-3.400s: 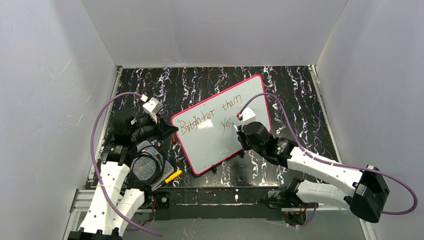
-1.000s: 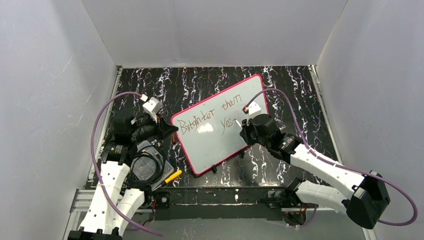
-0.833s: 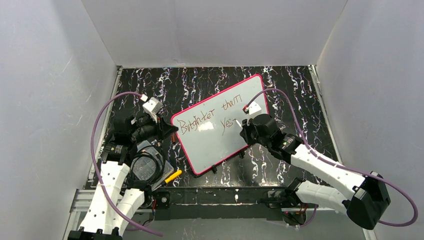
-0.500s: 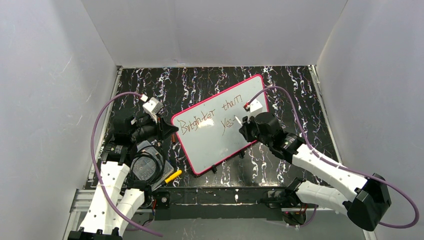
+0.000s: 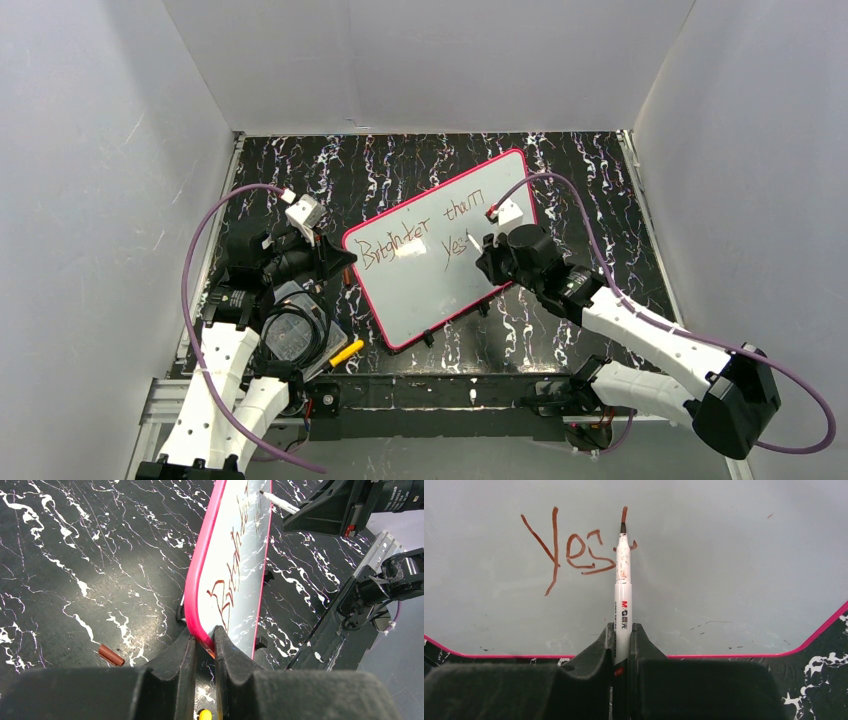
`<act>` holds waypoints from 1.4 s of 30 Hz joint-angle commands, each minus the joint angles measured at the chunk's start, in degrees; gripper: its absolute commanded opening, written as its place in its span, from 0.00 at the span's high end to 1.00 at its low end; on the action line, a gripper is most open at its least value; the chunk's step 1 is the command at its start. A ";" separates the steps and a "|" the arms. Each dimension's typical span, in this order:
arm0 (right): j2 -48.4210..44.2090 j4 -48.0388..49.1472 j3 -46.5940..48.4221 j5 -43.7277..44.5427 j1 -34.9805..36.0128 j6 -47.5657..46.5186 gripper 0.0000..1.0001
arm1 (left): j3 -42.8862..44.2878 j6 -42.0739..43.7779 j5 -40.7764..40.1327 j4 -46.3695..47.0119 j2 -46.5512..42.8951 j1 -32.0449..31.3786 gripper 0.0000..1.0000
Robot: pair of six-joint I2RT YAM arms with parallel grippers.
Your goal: Write a sentence on the whiteboard
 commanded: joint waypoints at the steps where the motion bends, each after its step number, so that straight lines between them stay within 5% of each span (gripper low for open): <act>1: -1.10 -1.10 -2.14 -1.48 -0.04 2.29 0.99 | -1.09 4.59 -0.32 -0.51 -0.40 -0.27 1.00; 42: -1.79 0.28 -1.11 3.23 0.88 1.35 0.99 | -1.09 4.46 -0.41 -0.42 -0.23 -0.27 1.00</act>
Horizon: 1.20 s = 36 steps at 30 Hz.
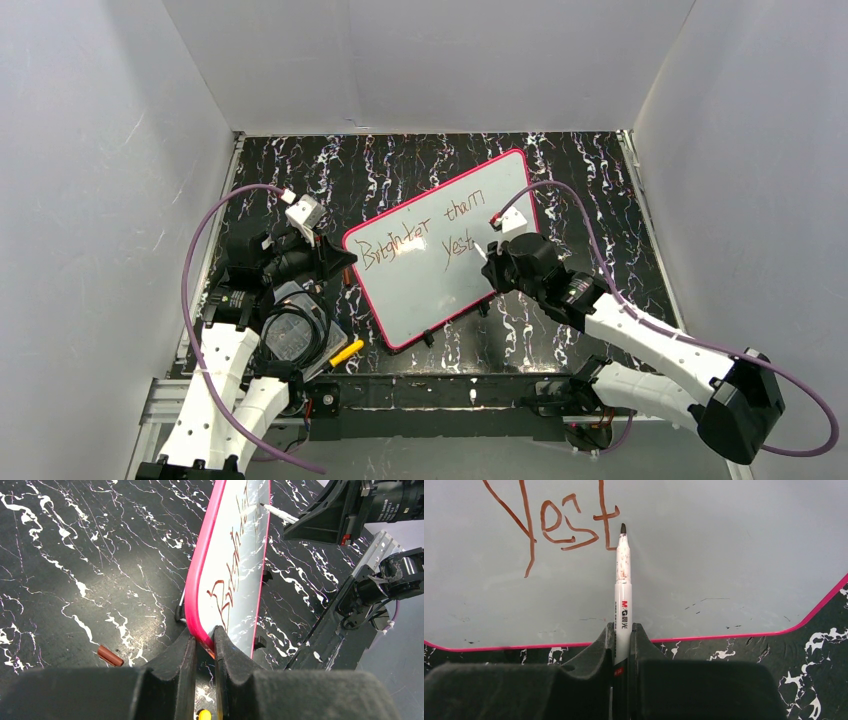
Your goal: Write a sentence on the whiteboard
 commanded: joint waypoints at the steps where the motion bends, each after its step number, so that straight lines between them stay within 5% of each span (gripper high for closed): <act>1: 1.28 2.33 2.12 0.98 0.01 -1.10 0.99 | -1.07 4.45 -0.58 -0.42 -0.05 -0.27 1.00; 13: 1.89 1.54 2.86 6.42 0.01 -0.10 0.99 | -1.07 4.48 -0.54 -0.42 -0.23 -0.27 1.00; 36: 0.08 1.80 -1.17 -0.17 0.60 1.42 0.99 | -1.07 4.38 -0.35 -0.29 -0.16 -0.27 1.00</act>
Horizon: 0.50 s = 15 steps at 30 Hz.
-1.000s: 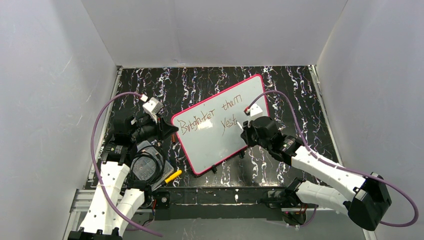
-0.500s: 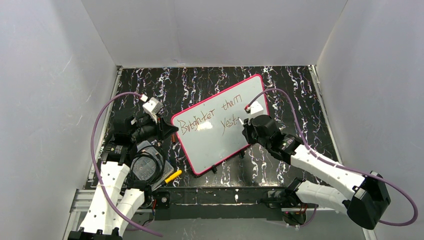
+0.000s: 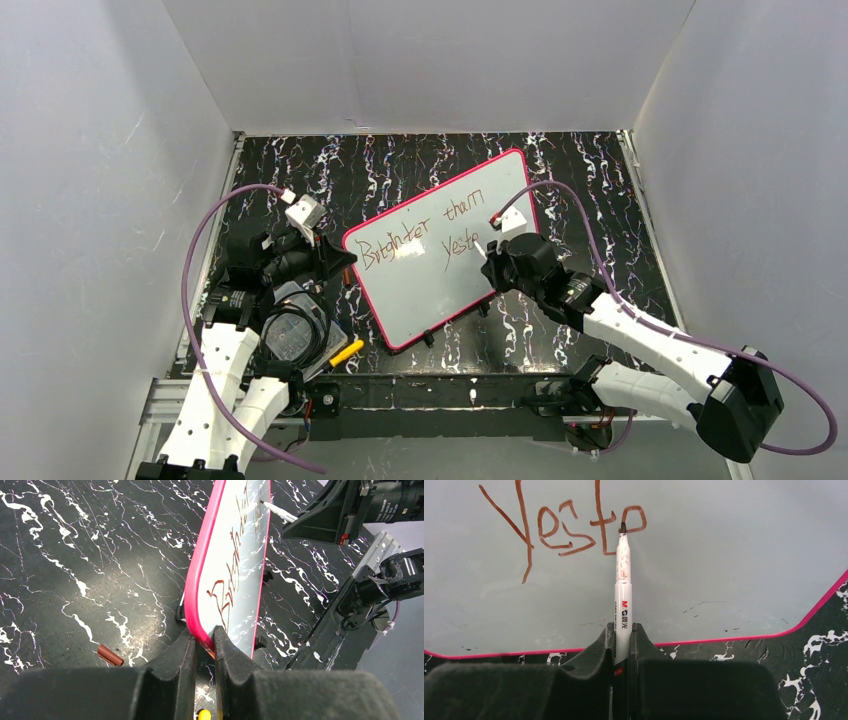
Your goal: Write a sentence on the whiteboard
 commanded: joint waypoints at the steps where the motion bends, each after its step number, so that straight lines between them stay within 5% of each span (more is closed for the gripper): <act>1: -1.56 -0.10 -1.71 -1.12 0.54 2.11 0.99 | -1.05 4.52 -0.35 -0.33 -0.19 -0.27 1.00; 15: -0.40 -2.03 0.26 6.07 0.63 2.16 0.99 | -1.13 4.46 -0.35 -0.34 -0.27 -0.27 1.00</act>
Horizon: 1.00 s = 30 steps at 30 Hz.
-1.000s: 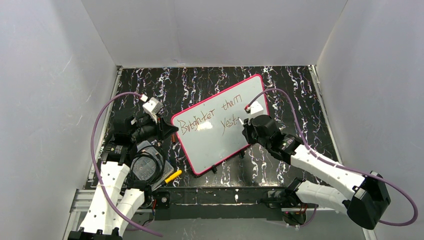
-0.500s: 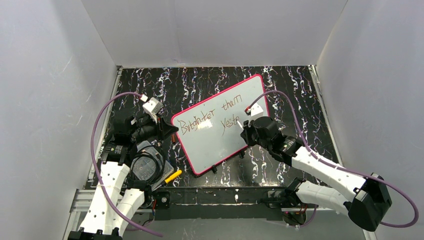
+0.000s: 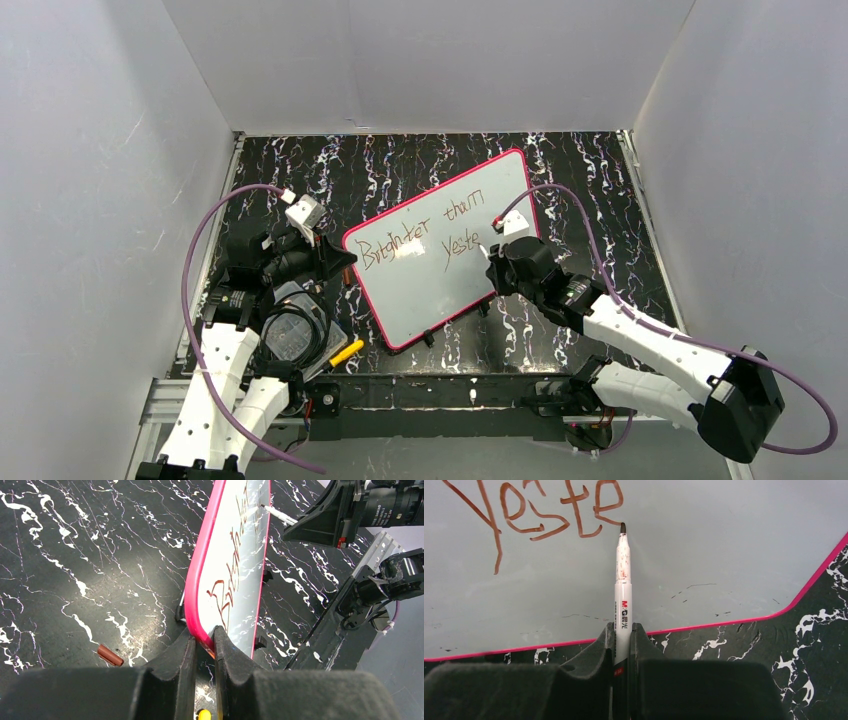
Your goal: Write a sentence on the whiteboard
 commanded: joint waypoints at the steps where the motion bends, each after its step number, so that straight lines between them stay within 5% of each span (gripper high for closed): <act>1: 0.33 0.13 2.09 3.48 0.17 0.18 0.99 | -1.12 4.45 -0.39 -0.34 -0.25 -0.27 1.00; 10: -5.63 2.79 2.45 3.46 0.17 -0.98 0.99 | -1.06 4.49 -0.34 -0.33 -0.34 -0.27 1.00; 30: 1.37 5.03 4.29 3.59 0.08 -3.14 0.99 | -1.03 4.50 -0.28 -0.25 -0.13 -0.26 1.00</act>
